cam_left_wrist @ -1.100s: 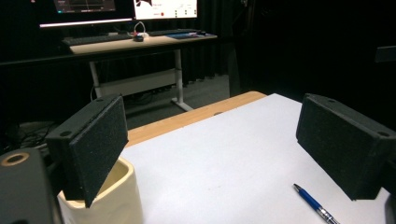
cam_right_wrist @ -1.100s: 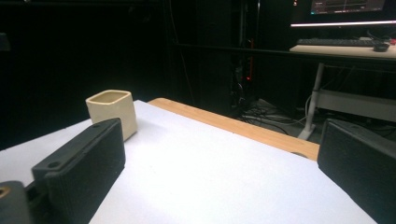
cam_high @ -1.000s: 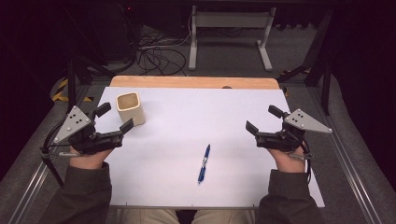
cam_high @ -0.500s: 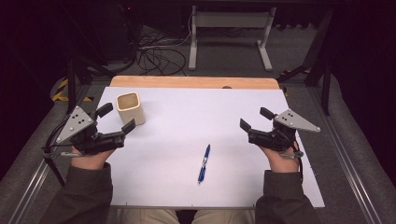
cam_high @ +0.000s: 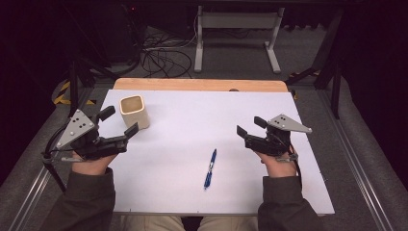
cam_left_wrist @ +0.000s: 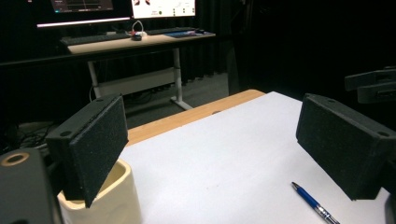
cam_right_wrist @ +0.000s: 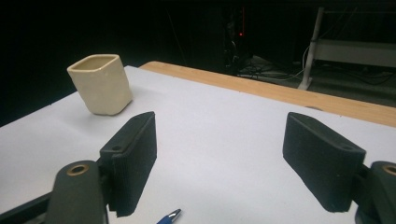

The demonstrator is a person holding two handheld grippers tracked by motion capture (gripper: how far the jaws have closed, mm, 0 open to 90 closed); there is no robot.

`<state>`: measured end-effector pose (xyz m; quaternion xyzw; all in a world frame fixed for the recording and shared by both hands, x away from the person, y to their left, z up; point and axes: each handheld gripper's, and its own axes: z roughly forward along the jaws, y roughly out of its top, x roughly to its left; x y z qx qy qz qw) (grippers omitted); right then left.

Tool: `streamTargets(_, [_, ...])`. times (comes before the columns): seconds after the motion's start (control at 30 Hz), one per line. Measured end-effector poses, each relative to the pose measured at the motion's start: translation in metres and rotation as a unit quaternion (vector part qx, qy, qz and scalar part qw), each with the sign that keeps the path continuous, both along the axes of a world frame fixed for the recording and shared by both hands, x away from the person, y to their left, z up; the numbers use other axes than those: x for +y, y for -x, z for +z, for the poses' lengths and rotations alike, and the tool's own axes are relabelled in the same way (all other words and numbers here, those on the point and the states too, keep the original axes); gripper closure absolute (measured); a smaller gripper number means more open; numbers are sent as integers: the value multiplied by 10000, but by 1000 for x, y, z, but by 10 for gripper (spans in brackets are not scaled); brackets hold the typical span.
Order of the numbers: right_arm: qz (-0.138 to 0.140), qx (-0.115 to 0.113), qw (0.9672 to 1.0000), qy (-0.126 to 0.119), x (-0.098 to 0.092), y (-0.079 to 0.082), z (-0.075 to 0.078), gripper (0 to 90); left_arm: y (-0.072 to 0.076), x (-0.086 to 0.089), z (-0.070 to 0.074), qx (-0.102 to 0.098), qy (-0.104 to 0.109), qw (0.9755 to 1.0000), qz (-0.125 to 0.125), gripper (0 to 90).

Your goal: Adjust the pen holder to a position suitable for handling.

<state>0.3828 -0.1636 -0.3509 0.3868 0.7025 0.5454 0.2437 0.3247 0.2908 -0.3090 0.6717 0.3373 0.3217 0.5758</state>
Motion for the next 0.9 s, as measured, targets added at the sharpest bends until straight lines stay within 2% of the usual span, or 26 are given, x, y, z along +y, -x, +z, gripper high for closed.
streamTargets(0.3, [80, 260, 9995, 144, 9, -4, -7, 304, 0, -2, -1, 7, -6, 10000, -25, 101])
streamTargets(0.57, [164, 721, 9969, 275, 21, -10, -17, 330, 0, -2, -1, 13, -9, 10000, -48, 100])
streamTargets(0.9, [200, 1077, 9934, 352, 29, -16, -25, 346, 0, -3, -1, 15, -30, 10000, -49, 102])
